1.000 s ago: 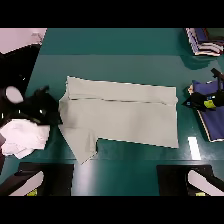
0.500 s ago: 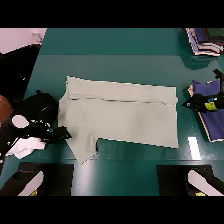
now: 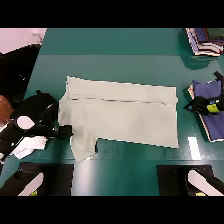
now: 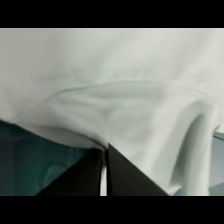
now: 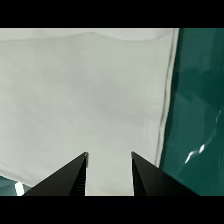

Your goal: Fold the shirts.

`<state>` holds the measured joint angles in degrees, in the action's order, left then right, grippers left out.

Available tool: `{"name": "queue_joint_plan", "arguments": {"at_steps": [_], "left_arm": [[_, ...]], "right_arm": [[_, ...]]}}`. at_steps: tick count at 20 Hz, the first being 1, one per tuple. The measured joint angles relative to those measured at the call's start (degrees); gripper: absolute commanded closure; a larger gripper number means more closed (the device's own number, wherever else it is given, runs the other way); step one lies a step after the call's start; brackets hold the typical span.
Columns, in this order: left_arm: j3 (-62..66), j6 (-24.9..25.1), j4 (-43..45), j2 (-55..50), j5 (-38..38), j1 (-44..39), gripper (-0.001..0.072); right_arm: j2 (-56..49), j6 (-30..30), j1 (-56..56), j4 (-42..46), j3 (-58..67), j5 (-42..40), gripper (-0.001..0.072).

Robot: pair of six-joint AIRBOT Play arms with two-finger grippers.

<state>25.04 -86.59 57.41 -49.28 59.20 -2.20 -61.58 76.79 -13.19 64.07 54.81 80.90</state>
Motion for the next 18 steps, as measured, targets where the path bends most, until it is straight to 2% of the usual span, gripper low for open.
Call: {"name": "queue_joint_plan", "arguments": {"at_steps": [2, 9, 11, 12, 15, 18], "left_arm": [[2.2, 0.0, 0.0, 0.3, 1.7, -0.3, 0.0679], [6.4, 1.1, 0.0, 0.6, 4.7, -0.5, 0.0679], [6.7, 1.2, 0.2, 0.6, 4.7, -0.5, 0.0678], [6.8, 1.3, 0.3, 0.6, 4.8, -0.5, 0.0679], [6.9, 1.4, 1.7, 0.6, 5.5, -0.5, 0.0680], [7.0, 1.4, 4.3, 0.6, 8.5, -0.5, 0.0681]], "right_arm": [[0.1, 0.0, -2.4, 3.7, -2.4, 2.7, 0.0198], [0.1, 0.0, -6.1, 7.2, -20.0, 3.3, 0.0221], [0.1, 0.0, -4.0, 6.6, -23.1, 2.1, 0.0331], [0.1, 0.1, -2.8, 6.4, -24.0, 1.9, 0.0409], [0.1, 0.1, 0.9, 6.2, -24.7, -0.5, 0.0695], [0.2, 0.1, 3.6, 6.6, -22.4, -0.7, 0.0696]]}}
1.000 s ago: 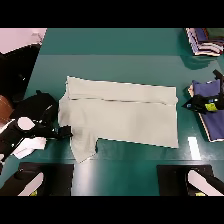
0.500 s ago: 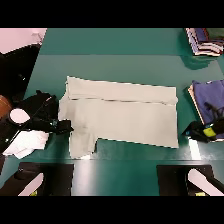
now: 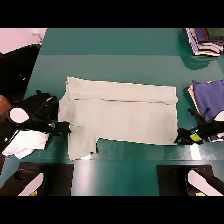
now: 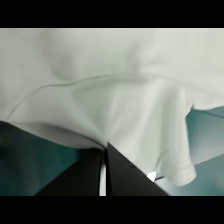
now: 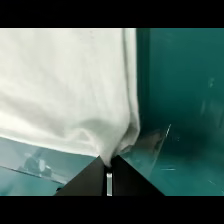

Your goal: Fold the shirts.

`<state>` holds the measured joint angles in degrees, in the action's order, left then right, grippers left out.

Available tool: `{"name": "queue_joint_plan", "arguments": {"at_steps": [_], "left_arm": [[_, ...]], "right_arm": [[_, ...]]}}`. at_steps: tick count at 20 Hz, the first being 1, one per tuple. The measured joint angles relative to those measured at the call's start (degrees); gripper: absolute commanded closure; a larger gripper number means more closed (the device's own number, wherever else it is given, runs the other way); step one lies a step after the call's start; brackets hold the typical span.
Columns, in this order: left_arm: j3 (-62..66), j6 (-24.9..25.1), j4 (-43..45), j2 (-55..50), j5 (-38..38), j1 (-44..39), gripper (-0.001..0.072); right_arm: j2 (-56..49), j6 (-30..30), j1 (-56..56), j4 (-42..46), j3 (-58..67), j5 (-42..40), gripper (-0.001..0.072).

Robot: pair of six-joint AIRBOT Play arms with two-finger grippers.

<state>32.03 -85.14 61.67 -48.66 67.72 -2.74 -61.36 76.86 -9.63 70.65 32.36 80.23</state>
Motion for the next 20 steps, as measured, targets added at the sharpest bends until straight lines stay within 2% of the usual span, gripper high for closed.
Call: {"name": "queue_joint_plan", "arguments": {"at_steps": [4, 11, 15, 20], "left_arm": [[0.0, -0.3, 1.9, 2.5, 5.9, -1.6, 0.0681], [6.8, -6.2, 3.2, 10.8, 15.4, -5.2, 0.0680], [13.8, -5.8, 8.5, 6.6, 11.0, -5.5, 0.0678], [23.2, -1.7, 12.3, -9.7, 0.3, -5.6, 0.0677]], "right_arm": [[4.6, 0.0, 2.4, 2.8, 3.7, 4.5, 0.0696], [17.9, 1.4, 3.7, 13.5, 8.2, 14.0, 0.0698], [12.3, 1.6, 6.4, 15.0, 15.8, 11.3, 0.0697], [-5.4, 1.9, 9.9, 13.4, 28.0, 3.6, 0.0697]]}}
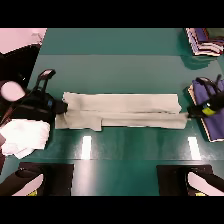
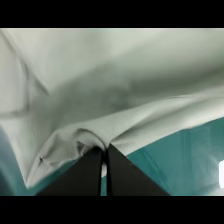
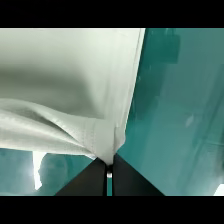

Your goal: Fold the shirts.

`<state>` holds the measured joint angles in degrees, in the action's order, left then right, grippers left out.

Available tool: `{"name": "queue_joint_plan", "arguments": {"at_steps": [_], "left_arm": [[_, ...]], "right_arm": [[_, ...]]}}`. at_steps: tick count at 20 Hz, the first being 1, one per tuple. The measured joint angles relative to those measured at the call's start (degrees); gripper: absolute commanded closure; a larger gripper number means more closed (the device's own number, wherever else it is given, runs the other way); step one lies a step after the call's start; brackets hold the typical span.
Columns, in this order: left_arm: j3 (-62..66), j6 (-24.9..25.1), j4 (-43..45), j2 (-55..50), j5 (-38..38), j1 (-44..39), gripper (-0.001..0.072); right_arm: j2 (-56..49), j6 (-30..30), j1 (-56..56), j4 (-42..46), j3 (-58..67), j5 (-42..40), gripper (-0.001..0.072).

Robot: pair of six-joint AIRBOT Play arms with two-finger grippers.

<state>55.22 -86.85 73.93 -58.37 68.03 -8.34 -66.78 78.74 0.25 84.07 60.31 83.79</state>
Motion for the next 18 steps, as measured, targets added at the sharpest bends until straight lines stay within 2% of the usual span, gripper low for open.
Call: {"name": "queue_joint_plan", "arguments": {"at_steps": [4, 7, 8, 9, 10, 11, 13, 14, 17, 18], "left_arm": [[6.8, 1.2, 0.8, -13.0, -8.3, 0.0, 0.0678], [9.9, 1.6, 1.1, -18.5, -12.3, 0.0, 0.0675], [10.5, 1.6, 1.1, -19.5, -13.3, 0.0, 0.0495], [10.9, 1.7, 1.1, -20.2, -14.2, 0.0, 0.0120], [11.2, 1.7, 1.2, -20.7, -14.5, 0.0, 0.0041], [11.6, 1.6, 1.2, -21.1, -14.6, 0.0, 0.0160], [12.9, 1.7, 1.2, -21.5, -13.5, 0.2, 0.0308], [13.9, 1.7, 1.2, -21.6, -12.2, 0.2, 0.0338], [17.2, 1.8, 1.3, -21.8, -7.1, 0.3, 0.0345], [18.1, 1.9, 1.0, -21.8, -5.7, 0.4, 0.0345]], "right_arm": [[-12.9, 0.2, 0.2, -4.6, 9.6, -3.8, 0.0696], [-19.3, 0.2, -0.1, -7.4, 15.6, -4.8, 0.0691], [-20.8, 0.3, -0.4, -8.4, 17.3, -5.2, 0.0596], [-21.9, 0.3, -0.7, -9.5, 18.7, -5.4, 0.0373], [-22.8, 0.3, -1.3, -10.8, 19.9, -5.9, 0.0325], [-23.4, 0.2, -2.1, -12.6, 20.7, -6.1, 0.0325], [-23.7, -0.6, -4.3, -15.6, 21.6, -5.7, 0.0325], [-23.6, -1.2, -5.7, -16.9, 21.6, -5.2, 0.0325], [-21.1, -2.7, -10.7, -19.7, 17.7, -4.3, 0.0306], [-20.3, -3.2, -12.5, -20.5, 15.6, -4.3, 0.0157]]}}
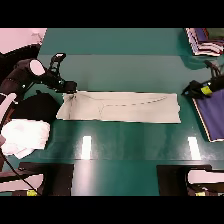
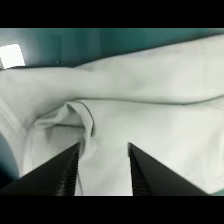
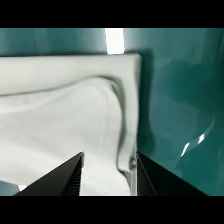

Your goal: Fold the shirts.

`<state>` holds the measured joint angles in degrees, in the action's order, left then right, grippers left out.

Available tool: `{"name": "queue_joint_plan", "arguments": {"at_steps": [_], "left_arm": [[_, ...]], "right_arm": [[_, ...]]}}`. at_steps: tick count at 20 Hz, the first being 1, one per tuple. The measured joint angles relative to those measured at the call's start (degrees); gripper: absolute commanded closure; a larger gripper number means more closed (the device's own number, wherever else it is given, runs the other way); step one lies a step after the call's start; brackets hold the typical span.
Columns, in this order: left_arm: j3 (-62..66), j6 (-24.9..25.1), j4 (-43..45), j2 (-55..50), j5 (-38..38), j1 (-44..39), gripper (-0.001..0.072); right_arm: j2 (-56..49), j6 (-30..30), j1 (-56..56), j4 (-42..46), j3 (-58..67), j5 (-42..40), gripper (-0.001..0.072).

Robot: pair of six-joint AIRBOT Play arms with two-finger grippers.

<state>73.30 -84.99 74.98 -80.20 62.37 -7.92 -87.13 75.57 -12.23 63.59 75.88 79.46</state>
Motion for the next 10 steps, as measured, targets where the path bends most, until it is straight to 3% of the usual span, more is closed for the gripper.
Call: {"name": "queue_joint_plan", "arguments": {"at_steps": [1, 8, 9, 10], "left_arm": [[0.6, 0.0, -0.5, 0.0, 1.0, 0.0, 0.0346], [1.9, 0.0, -5.0, -0.2, 3.4, -1.5, 0.0347], [2.0, 0.0, -5.4, -0.2, 3.5, -1.8, 0.0519], [2.0, 0.0, -5.6, -0.2, 3.5, -2.2, 0.0673]], "right_arm": [[0.7, -0.8, -1.9, -1.2, -2.5, 0.0, 0.0093], [-0.7, -6.2, -7.5, -10.9, -16.2, -2.2, 0.0095], [-1.3, -6.9, -6.8, -12.8, -17.0, -2.6, 0.0109], [-2.0, -7.3, -6.0, -14.2, -17.5, -3.2, 0.0184]]}}
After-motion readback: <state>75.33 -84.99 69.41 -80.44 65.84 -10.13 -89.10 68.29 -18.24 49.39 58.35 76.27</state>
